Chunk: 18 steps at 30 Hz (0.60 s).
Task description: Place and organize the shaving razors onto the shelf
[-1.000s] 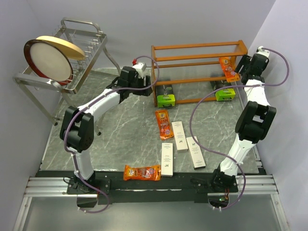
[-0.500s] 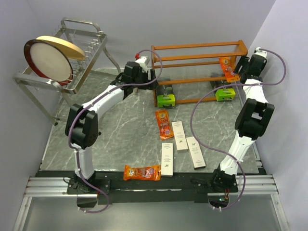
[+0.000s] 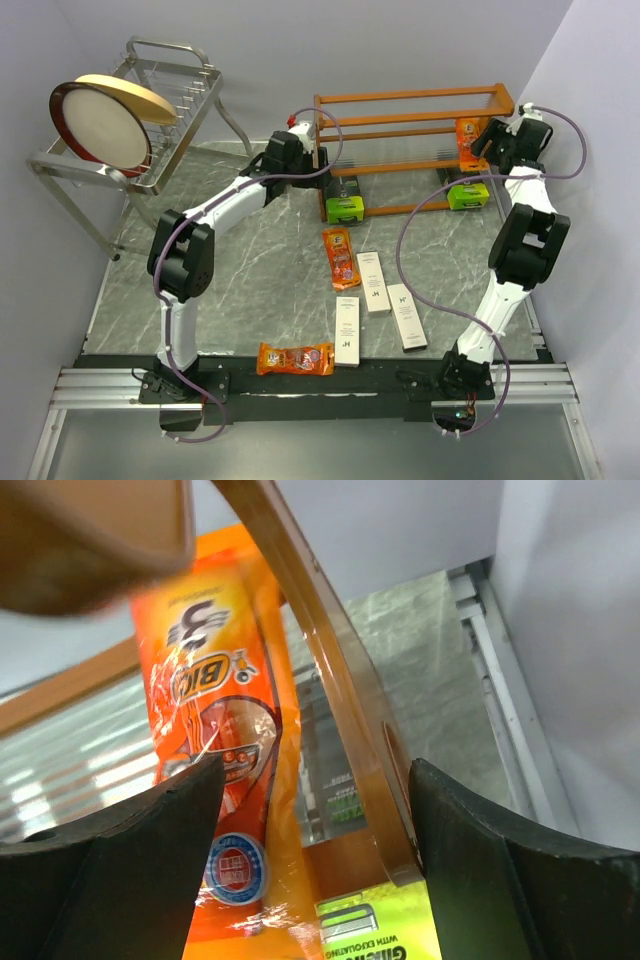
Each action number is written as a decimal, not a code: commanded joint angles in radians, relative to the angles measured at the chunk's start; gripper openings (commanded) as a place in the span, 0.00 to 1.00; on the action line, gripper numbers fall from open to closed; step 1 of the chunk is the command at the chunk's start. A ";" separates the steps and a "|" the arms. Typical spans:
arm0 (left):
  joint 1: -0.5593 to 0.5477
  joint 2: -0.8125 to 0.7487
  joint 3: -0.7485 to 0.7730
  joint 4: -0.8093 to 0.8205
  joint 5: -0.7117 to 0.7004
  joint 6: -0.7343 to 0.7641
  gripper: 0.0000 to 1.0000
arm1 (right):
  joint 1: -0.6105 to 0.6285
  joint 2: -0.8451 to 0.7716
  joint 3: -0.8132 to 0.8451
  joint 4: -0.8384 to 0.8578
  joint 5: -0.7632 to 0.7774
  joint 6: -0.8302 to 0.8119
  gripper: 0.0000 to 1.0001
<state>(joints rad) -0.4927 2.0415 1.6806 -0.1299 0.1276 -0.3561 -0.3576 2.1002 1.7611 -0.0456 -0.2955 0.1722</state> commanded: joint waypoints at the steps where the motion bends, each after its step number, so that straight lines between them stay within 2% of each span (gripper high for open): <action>1: -0.004 -0.023 0.033 0.046 0.007 0.025 0.83 | 0.002 -0.038 -0.034 0.021 -0.154 0.082 0.80; 5: -0.004 -0.038 0.013 0.047 0.014 0.029 0.84 | 0.002 -0.055 -0.058 0.023 -0.172 0.101 0.80; 11: -0.004 -0.053 -0.001 0.052 0.006 0.039 0.84 | -0.009 -0.109 -0.072 0.016 -0.054 0.090 0.80; 18: -0.004 -0.034 0.034 0.056 0.007 0.054 0.84 | -0.030 -0.138 -0.068 0.073 -0.134 0.150 0.80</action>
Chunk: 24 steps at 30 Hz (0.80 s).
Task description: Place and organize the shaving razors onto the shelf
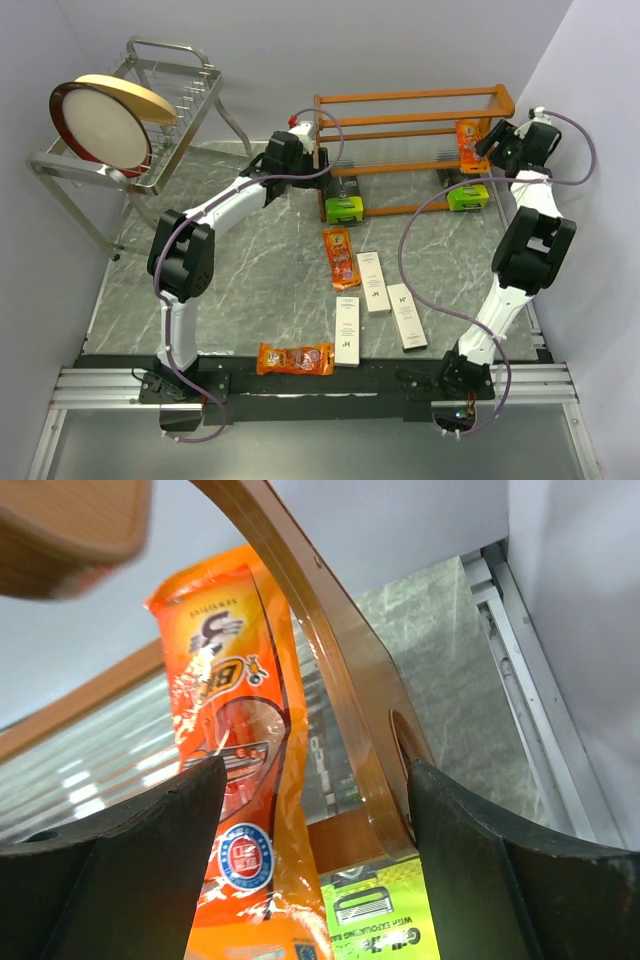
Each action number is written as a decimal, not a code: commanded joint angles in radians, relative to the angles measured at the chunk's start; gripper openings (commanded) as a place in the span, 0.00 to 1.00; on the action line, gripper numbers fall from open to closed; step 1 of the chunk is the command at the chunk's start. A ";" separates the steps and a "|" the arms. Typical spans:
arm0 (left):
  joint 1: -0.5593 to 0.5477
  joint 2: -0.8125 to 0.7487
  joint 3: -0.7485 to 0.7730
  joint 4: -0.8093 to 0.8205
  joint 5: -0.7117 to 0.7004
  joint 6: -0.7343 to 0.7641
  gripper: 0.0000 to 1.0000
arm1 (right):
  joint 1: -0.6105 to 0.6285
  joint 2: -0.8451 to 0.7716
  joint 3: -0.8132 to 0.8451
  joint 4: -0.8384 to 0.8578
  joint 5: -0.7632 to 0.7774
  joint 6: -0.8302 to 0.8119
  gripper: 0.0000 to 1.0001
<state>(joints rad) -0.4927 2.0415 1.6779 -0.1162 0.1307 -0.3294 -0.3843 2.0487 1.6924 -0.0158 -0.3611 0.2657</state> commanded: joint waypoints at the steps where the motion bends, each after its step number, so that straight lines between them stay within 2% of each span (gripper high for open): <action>1: -0.004 -0.032 0.040 0.041 0.006 0.030 0.84 | -0.004 -0.082 0.006 0.048 -0.068 0.067 0.80; 12: -0.003 0.012 0.086 0.049 0.036 0.052 0.84 | -0.002 -0.036 0.012 0.059 -0.163 0.132 0.80; 15: -0.003 0.023 0.086 0.067 0.096 0.040 0.84 | -0.001 -0.050 -0.010 0.074 -0.222 0.176 0.80; 21: 0.000 0.054 0.088 0.110 0.260 -0.014 0.86 | 0.002 -0.094 -0.068 0.082 -0.239 0.207 0.80; 24: 0.000 0.063 0.085 0.136 0.271 -0.022 0.86 | 0.002 -0.105 -0.085 0.074 -0.245 0.202 0.80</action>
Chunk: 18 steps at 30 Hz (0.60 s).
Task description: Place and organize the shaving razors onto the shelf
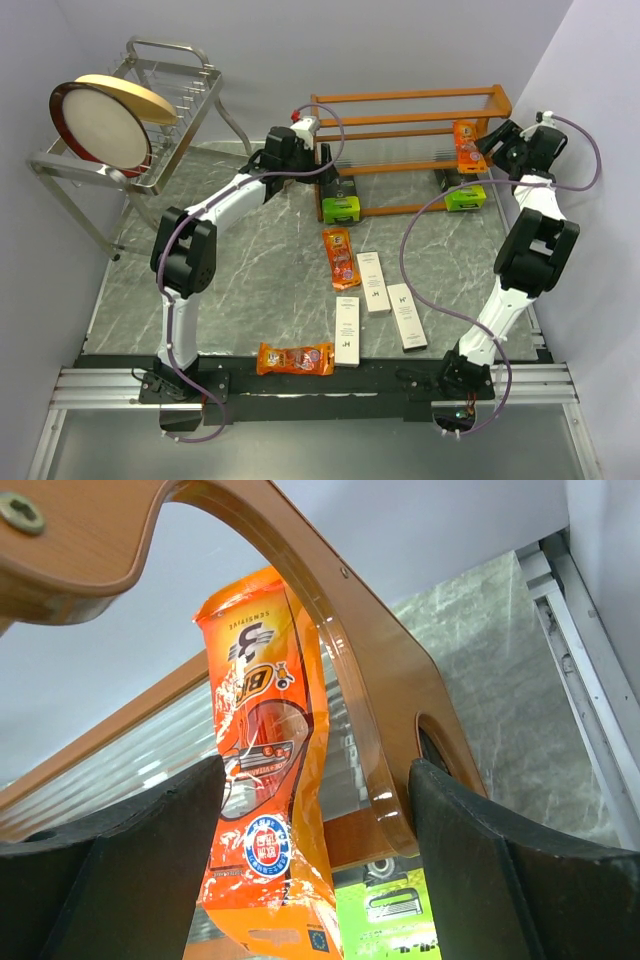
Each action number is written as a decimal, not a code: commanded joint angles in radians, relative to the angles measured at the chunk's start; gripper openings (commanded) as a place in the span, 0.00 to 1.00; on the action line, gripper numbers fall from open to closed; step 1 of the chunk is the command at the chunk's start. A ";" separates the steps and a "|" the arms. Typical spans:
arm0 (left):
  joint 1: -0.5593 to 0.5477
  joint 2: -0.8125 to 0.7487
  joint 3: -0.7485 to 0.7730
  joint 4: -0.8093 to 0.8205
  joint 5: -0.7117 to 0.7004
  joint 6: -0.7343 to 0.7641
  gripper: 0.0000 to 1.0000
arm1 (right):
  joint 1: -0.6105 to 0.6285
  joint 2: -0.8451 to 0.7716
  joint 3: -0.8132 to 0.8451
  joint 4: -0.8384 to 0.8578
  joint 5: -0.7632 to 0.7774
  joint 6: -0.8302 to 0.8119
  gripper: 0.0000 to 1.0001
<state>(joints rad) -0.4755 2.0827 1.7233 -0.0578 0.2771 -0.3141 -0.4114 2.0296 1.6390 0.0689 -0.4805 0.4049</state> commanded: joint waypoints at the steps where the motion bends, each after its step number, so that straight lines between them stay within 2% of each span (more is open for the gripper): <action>1: -0.017 0.020 0.038 0.078 0.125 -0.037 0.86 | 0.031 -0.091 -0.036 -0.011 -0.127 0.061 0.80; 11: -0.026 -0.053 -0.005 0.072 0.154 -0.028 0.86 | 0.056 -0.181 -0.114 0.008 -0.167 0.121 0.78; 18: -0.035 -0.118 -0.073 0.067 0.152 -0.028 0.86 | 0.071 -0.282 -0.255 0.016 -0.168 0.132 0.78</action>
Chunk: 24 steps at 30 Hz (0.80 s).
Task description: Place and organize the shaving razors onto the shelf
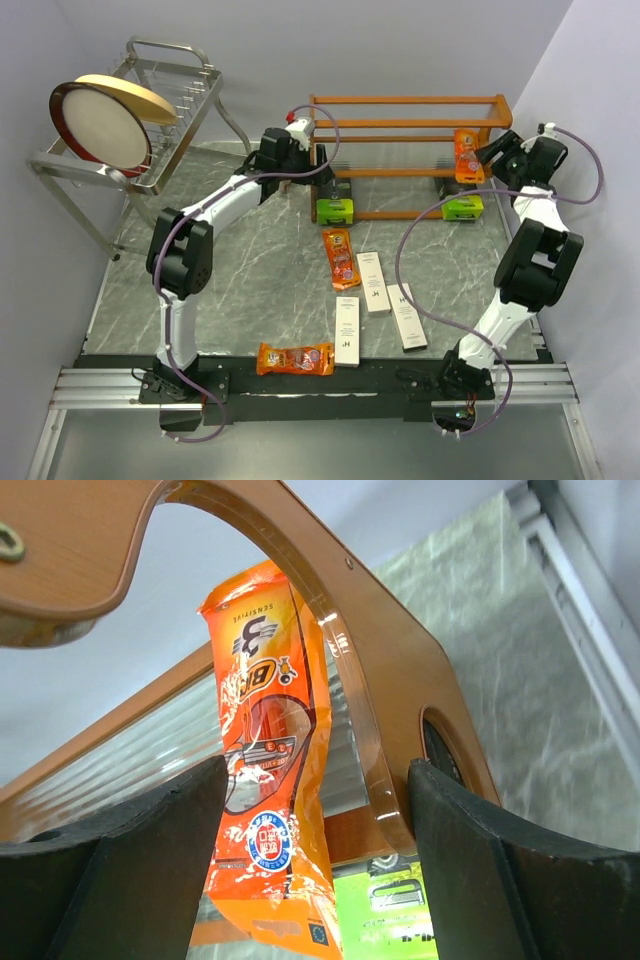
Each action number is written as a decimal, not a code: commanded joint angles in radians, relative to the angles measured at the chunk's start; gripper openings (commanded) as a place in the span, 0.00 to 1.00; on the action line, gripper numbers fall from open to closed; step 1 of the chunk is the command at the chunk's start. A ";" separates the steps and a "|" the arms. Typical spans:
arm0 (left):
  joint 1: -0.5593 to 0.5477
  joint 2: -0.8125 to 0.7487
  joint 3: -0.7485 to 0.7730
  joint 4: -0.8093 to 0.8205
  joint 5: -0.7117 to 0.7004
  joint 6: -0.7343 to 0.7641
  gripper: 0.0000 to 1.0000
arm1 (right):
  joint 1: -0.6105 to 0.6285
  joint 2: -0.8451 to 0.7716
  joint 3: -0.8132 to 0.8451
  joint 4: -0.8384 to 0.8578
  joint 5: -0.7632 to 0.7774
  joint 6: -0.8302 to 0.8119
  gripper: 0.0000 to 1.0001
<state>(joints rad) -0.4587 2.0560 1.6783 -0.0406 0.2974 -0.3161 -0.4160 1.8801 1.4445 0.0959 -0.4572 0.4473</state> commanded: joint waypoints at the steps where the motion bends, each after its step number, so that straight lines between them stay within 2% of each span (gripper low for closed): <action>1: -0.054 -0.099 -0.035 0.045 0.125 -0.026 0.86 | 0.077 -0.144 -0.074 -0.012 -0.192 0.085 0.78; 2: -0.057 -0.112 -0.048 0.042 0.112 -0.028 0.86 | 0.075 -0.163 -0.087 -0.015 -0.184 0.079 0.78; 4: -0.064 -0.129 -0.055 -0.014 -0.021 -0.028 0.89 | 0.074 -0.180 -0.111 -0.031 -0.152 0.048 0.79; 6: -0.077 -0.161 -0.065 -0.057 -0.198 -0.026 0.99 | 0.059 -0.210 -0.118 -0.030 -0.124 0.024 0.80; 11: -0.066 -0.292 -0.133 -0.156 -0.348 -0.040 0.99 | 0.028 -0.286 -0.073 -0.090 -0.023 -0.019 0.86; 15: -0.043 -0.428 -0.248 -0.222 -0.281 -0.028 0.99 | 0.013 -0.369 -0.079 -0.192 0.080 -0.045 0.89; 18: -0.038 -0.581 -0.408 -0.245 -0.198 0.020 0.99 | 0.006 -0.485 -0.165 -0.248 0.130 -0.082 0.92; 19: -0.029 -0.661 -0.501 -0.233 -0.125 0.085 1.00 | 0.003 -0.551 -0.191 -0.261 0.159 -0.091 0.93; 21: -0.029 -0.733 -0.572 -0.239 0.081 0.173 0.99 | 0.002 -0.617 -0.271 -0.318 0.175 -0.128 0.93; 22: -0.028 -0.787 -0.621 -0.263 0.171 0.304 1.00 | 0.002 -0.681 -0.297 -0.341 0.176 -0.145 0.93; 23: -0.029 -0.803 -0.632 -0.301 0.333 0.404 1.00 | 0.002 -0.712 -0.350 -0.373 0.154 -0.163 0.93; 24: -0.031 -0.810 -0.634 -0.427 0.385 0.478 0.99 | 0.002 -0.743 -0.378 -0.389 0.140 -0.206 0.93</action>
<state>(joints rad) -0.4797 1.3193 1.1034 -0.2787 0.2642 -0.1741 -0.4088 1.2518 1.1767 -0.1600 -0.3294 0.3550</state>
